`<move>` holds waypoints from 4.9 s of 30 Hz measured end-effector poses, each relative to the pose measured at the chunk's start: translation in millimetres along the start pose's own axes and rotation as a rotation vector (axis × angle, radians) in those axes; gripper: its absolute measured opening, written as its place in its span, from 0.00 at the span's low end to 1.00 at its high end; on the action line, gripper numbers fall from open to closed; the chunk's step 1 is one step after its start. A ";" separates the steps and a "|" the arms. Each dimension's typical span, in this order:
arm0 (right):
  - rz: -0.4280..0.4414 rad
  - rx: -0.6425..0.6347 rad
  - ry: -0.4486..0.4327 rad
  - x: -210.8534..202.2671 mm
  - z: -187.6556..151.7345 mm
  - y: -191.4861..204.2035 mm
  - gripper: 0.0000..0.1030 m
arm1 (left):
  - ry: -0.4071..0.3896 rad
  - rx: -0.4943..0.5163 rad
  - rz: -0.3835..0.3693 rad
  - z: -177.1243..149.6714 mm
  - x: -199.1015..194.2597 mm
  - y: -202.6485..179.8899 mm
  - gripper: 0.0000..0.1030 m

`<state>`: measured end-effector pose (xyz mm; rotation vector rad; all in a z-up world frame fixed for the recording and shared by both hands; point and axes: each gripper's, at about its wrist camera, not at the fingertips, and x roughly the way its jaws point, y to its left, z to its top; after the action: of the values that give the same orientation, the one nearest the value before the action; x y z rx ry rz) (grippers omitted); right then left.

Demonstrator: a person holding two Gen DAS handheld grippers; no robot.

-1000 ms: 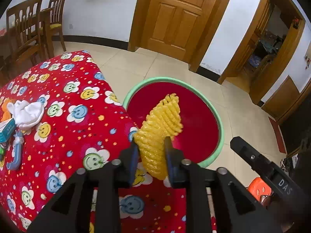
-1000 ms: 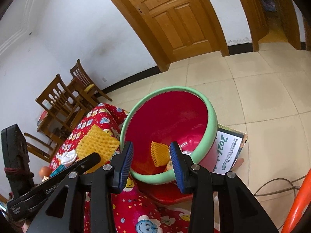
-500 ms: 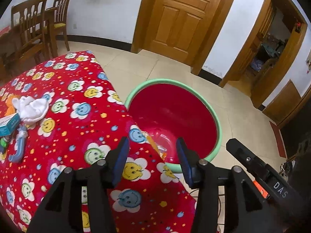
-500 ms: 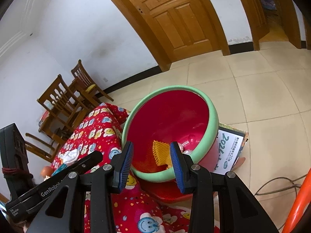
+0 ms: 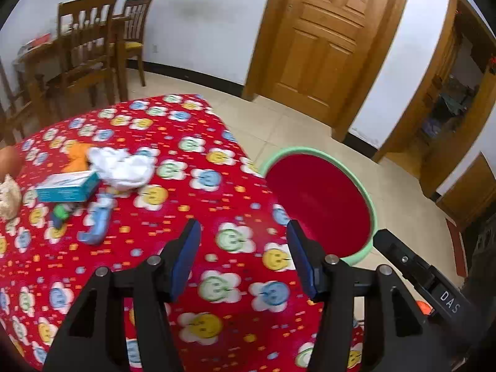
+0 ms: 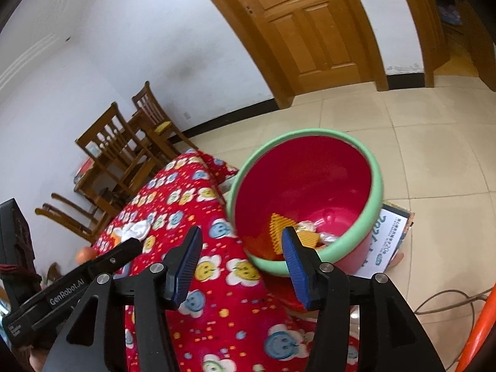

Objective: Collect trash
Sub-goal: 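Move both open tools back over the table, then grasp the crumpled white tissue with the left tool, then grasp the white cloth with the right tool while the left tool holds the tissue, then carry the white cloth over the red bin and open the right tool while left holds tissue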

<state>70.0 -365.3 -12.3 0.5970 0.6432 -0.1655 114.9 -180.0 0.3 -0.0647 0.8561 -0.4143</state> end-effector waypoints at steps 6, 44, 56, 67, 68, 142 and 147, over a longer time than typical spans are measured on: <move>0.038 -0.047 0.024 6.1 -3.5 26.8 0.55 | -0.035 -0.055 0.052 3.6 -24.4 38.9 0.56; 0.099 -0.247 0.220 121.6 -19.3 181.0 0.63 | -0.040 -0.395 0.408 5.8 -35.5 302.7 0.56; 0.069 -0.276 0.270 166.6 -19.1 196.4 0.66 | -0.030 -0.443 0.374 0.1 -10.0 322.5 0.56; 0.050 -0.300 0.300 209.2 -24.1 210.8 0.66 | -0.044 -0.432 0.346 -1.6 -2.0 326.5 0.56; 0.050 -0.294 0.302 212.1 -24.9 210.1 0.66 | -0.043 -0.432 0.345 -2.2 -1.5 327.6 0.56; 0.096 -0.113 0.030 32.2 -0.2 103.8 0.25 | -0.140 -0.137 0.050 -3.2 -66.9 132.9 0.37; 0.081 -0.087 0.013 22.0 3.7 88.4 0.25 | -0.134 -0.119 0.030 -2.5 -64.1 115.5 0.37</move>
<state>117.9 -294.1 18.4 0.5393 0.6348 -0.0575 113.8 -49.3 19.4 -0.1870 0.7484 -0.3265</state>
